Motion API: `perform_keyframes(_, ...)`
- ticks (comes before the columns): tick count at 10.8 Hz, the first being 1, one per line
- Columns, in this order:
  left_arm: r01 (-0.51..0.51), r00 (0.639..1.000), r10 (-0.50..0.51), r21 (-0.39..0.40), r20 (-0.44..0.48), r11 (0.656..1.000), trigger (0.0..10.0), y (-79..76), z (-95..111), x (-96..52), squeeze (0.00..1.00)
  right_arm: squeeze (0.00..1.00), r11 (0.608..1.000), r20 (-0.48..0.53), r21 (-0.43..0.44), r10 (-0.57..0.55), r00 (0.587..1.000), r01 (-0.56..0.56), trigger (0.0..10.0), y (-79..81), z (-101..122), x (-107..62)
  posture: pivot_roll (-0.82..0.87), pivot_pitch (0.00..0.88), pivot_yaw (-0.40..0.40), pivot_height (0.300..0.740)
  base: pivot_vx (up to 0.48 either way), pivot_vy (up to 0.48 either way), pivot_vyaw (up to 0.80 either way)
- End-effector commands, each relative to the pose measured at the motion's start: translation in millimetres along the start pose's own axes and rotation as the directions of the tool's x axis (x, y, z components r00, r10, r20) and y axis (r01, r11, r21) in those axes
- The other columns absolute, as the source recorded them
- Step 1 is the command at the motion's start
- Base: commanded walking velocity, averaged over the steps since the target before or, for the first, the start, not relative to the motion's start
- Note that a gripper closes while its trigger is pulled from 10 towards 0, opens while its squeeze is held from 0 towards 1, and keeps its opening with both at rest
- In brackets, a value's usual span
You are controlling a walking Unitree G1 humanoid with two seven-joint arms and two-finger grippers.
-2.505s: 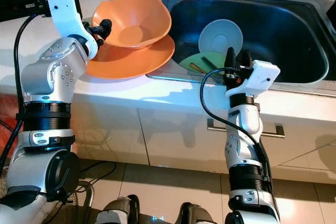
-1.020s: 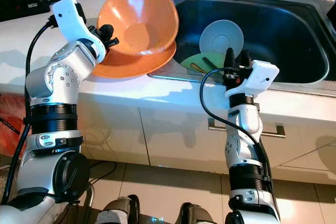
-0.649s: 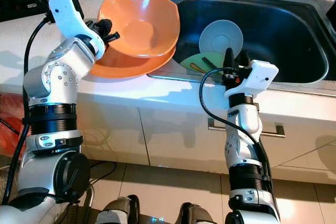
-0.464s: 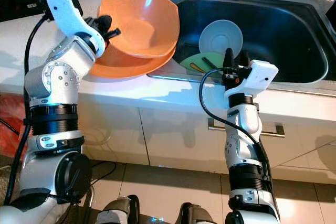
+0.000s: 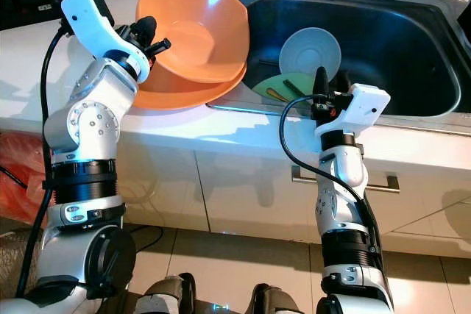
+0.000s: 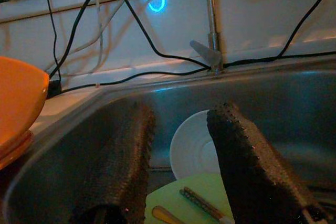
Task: Kitchen organization
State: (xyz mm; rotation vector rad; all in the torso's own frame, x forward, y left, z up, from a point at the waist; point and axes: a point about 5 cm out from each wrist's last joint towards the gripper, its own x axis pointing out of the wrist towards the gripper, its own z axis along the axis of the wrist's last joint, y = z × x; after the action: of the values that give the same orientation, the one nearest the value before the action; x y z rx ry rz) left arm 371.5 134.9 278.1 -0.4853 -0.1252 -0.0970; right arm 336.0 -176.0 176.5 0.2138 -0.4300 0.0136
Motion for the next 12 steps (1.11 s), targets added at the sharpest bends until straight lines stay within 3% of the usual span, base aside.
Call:
perform_keyframes(1,0.029,0.999,-0.028,-0.011,0.016,1.0,0.0,-5.2,0.0,-1.5,0.0,0.0,1.0,-0.057,-0.001,-0.012,0.998,0.012,10.0,-3.7,-9.9,-3.9,0.12,0.157,-0.028,0.74,0.0,0.0,0.0)
perform_keyframes(6,0.109,0.973,-0.101,-0.03,0.206,0.994,0.0,-14.8,15.3,-9.4,0.0,0.0,1.0,-0.055,-0.003,-0.009,0.998,0.009,10.0,-3.8,-9.3,-3.0,0.11,0.144,-0.027,0.74,0.0,0.0,0.0)
perform_keyframes(7,0.153,0.962,-0.139,-0.041,0.234,0.987,5.4,-18.5,15.5,-11.9,0.0,0.0,1.0,-0.055,-0.003,-0.009,0.998,0.009,10.0,-3.7,-9.6,-3.2,0.11,0.141,-0.028,0.74,0.0,0.0,0.0)
perform_keyframes(8,0.161,0.955,-0.154,-0.008,0.252,0.987,10.0,-20.0,15.7,-13.5,0.0,0.0,1.0,-0.055,-0.002,-0.008,0.998,0.007,10.0,-3.2,-9.6,-2.8,0.11,0.14,-0.028,0.74,0.0,0.0,0.0)
perform_keyframes(10,0.195,0.937,-0.209,0.077,0.279,0.978,10.0,-24.5,10.5,-16.3,0.0,0.0,0.997,-0.042,0.068,-0.021,0.999,0.024,10.0,-2.3,-3.3,2.7,0.11,0.142,-0.03,0.74,0.0,0.0,0.0)
perform_keyframes(12,0.237,0.91,-0.27,0.139,0.315,0.961,10.0,-33.4,13.8,-20.2,0.0,0.0,0.971,-0.003,0.235,-0.04,0.999,0.04,10.0,0.7,13.6,14.7,0.11,0.147,-0.032,0.74,0.0,0.0,0.0)
